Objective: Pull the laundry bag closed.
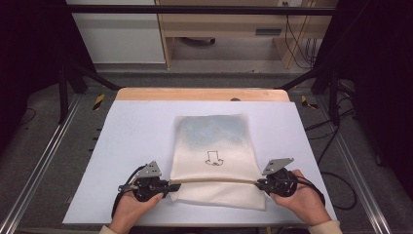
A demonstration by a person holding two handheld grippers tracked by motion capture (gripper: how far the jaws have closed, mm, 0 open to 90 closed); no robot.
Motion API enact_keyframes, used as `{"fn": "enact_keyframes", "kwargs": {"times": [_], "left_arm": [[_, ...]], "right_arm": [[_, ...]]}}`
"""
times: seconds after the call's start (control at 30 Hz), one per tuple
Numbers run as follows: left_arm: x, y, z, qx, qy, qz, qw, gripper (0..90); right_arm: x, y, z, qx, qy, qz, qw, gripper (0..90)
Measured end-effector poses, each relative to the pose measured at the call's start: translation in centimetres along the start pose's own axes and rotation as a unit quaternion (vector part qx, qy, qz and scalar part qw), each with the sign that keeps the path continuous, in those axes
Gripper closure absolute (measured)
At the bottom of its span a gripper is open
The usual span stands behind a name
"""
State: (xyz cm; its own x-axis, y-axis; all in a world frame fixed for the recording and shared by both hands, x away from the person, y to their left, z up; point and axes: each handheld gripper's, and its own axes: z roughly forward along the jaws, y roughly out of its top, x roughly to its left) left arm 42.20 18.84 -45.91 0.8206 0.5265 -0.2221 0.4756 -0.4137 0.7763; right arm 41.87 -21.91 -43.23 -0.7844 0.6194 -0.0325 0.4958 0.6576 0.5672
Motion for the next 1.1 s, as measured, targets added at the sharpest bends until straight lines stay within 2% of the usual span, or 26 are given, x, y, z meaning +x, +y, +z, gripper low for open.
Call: {"fn": "enact_keyframes", "kwargs": {"times": [0.37, 0.7, 0.77, 0.83, 0.87, 0.93, 1.03, 1.1], "left_arm": [[-0.1, 0.1, -0.1, 0.001, 0.004, 0.004, 1.0, 81.9], [-0.2, 0.0, 0.1, 0.003, 0.009, 0.009, 0.9999, 81.4], [-0.3, 0.0, 0.3, 0.007, 0.011, 0.017, 0.9998, 78.7], [-0.6, 0.0, 0.3, 0.008, 0.014, 0.019, 0.9997, 71.7], [-0.6, 0.0, 0.3, 0.008, 0.016, 0.019, 0.9997, 65.0], [-0.8, 0.0, 0.1, 0.013, 0.034, 0.015, 0.9992, 52.8], [-0.7, -0.1, -0.3, 0.011, 0.049, -0.004, 0.9987, 34.5], [-0.7, 0.0, -0.9, -0.001, 0.07, -0.004, 0.9975, 24.8]], "right_arm": [[-0.3, -0.7, -0.2, 0.005, -0.009, 0.011, 0.9999, 82.1], [-0.2, -0.8, 0.1, 0.009, -0.005, 0.009, 0.9999, 82.0], [-0.1, -0.8, 0.2, 0.011, -0.011, 0.006, 0.9999, 81.9], [-0.1, -0.7, 0.2, 0.011, -0.011, 0.005, 0.9999, 81.6], [0.0, -0.7, 0.1, 0.01, -0.01, 0.01, 0.9998, 80.5], [0.1, -0.6, 0.0, -0.001, -0.003, 0.007, 1.0, 74.3], [0.4, -0.1, -0.1, -0.021, 0.003, 0.001, 0.9998, 57.7], [0.5, 0.4, 0.0, -0.037, -0.009, 0.001, 0.9993, 42.3]]}}
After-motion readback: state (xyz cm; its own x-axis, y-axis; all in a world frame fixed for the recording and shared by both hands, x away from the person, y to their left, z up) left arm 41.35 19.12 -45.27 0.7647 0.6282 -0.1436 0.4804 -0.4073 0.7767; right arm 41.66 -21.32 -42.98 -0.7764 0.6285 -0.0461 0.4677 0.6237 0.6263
